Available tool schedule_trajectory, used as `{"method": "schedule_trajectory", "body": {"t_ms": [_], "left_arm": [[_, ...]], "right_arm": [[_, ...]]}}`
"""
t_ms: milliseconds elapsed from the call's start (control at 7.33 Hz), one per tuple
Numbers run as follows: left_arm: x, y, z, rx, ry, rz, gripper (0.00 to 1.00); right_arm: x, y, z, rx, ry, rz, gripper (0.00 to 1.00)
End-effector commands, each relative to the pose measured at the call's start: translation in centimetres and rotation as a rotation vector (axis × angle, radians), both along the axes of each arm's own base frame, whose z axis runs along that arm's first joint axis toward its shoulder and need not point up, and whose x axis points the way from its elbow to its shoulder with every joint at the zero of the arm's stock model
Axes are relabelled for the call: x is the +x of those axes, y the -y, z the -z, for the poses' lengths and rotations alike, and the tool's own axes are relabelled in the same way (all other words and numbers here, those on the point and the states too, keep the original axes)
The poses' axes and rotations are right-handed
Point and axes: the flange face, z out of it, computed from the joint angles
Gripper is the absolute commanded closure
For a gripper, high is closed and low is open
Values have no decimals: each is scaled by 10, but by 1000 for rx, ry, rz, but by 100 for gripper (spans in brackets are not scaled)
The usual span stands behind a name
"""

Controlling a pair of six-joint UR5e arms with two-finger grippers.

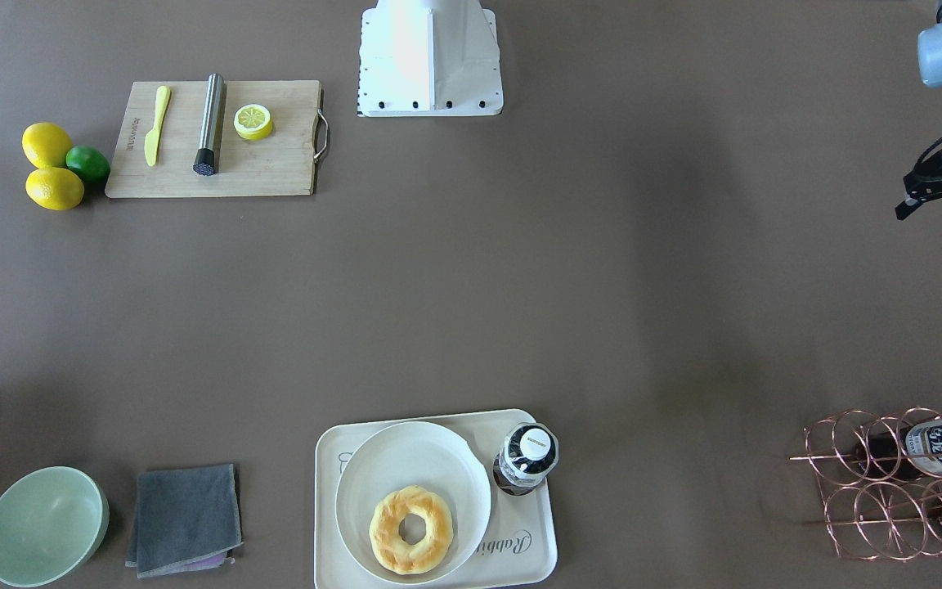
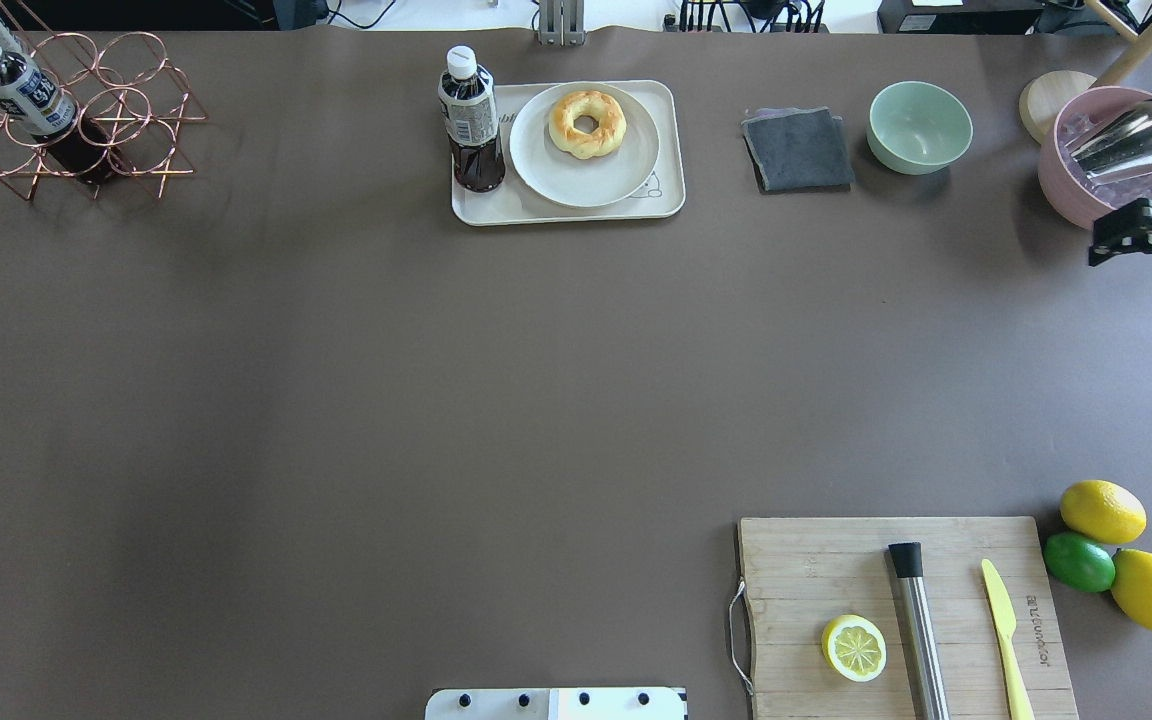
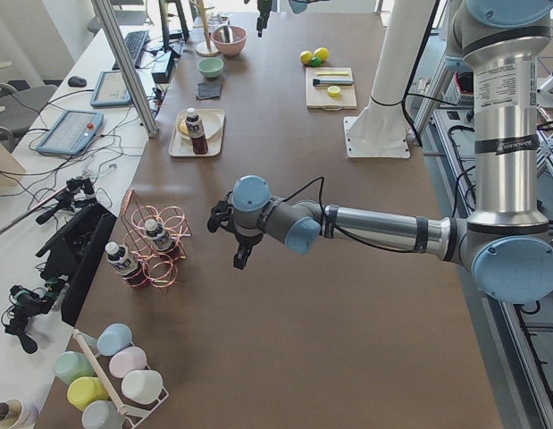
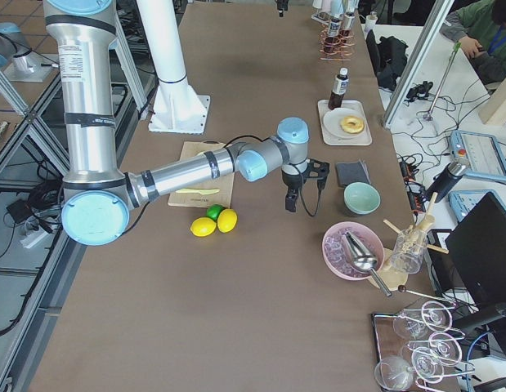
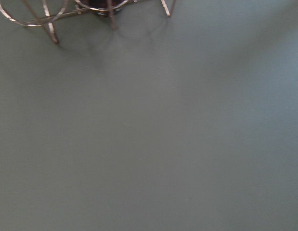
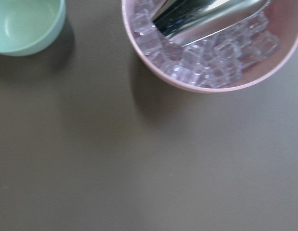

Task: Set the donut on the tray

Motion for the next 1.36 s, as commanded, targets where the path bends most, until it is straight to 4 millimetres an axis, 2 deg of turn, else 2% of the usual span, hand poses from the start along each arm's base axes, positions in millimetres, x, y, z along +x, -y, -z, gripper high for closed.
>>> {"method": "schedule_trajectory", "body": {"t_ms": [0, 136, 273, 409, 545, 682, 818, 1227], "left_arm": [[-75, -1, -71, -3, 43, 5, 2], [-94, -2, -73, -25, 52, 2, 2], [-105, -2, -55, -34, 49, 9, 2], [-106, -5, -42, -71, 54, 8, 2], [-118, -14, -50, -70, 58, 12, 2], [-144, -27, -61, -89, 54, 63, 2], [-148, -35, -66, -109, 49, 80, 2], [-149, -35, -66, -110, 45, 83, 2]], "right_arm": [[109, -26, -66, 57, -122, 203, 0], [138, -31, -75, 53, -139, 248, 0], [149, -36, -81, 42, -141, 257, 0], [153, -40, -85, 33, -133, 250, 0], [155, -49, -96, 10, -111, 245, 0], [157, -58, -105, -7, -108, 242, 0], [163, -63, -109, -15, -106, 231, 0], [168, -63, -108, -15, -106, 218, 0]]}}
